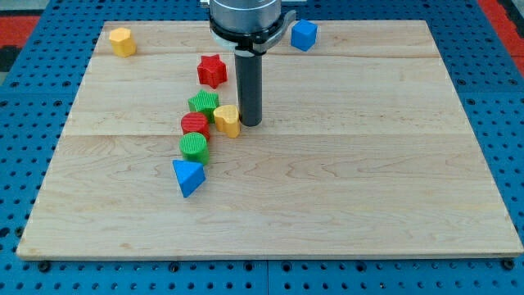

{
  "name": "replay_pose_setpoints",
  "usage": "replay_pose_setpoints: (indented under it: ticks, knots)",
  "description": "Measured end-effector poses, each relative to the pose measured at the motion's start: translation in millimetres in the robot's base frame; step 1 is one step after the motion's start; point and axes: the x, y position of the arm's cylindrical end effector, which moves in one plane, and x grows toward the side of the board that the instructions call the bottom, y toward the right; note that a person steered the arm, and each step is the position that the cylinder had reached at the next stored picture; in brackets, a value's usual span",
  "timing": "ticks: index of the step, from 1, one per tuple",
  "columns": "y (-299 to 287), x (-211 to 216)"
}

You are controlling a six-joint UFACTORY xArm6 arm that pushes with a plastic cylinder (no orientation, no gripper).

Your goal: Place the blue cube diagonal to the red star

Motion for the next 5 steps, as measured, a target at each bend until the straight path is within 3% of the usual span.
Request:
replay_pose_setpoints:
  ticks: [1, 2, 3, 4, 5]
  knots:
    - [0.4, 4.7]
    - [77.9, -30.1]
    - [111.6, -135.0]
    - [117.2, -192.8]
    - [117.1, -217.8]
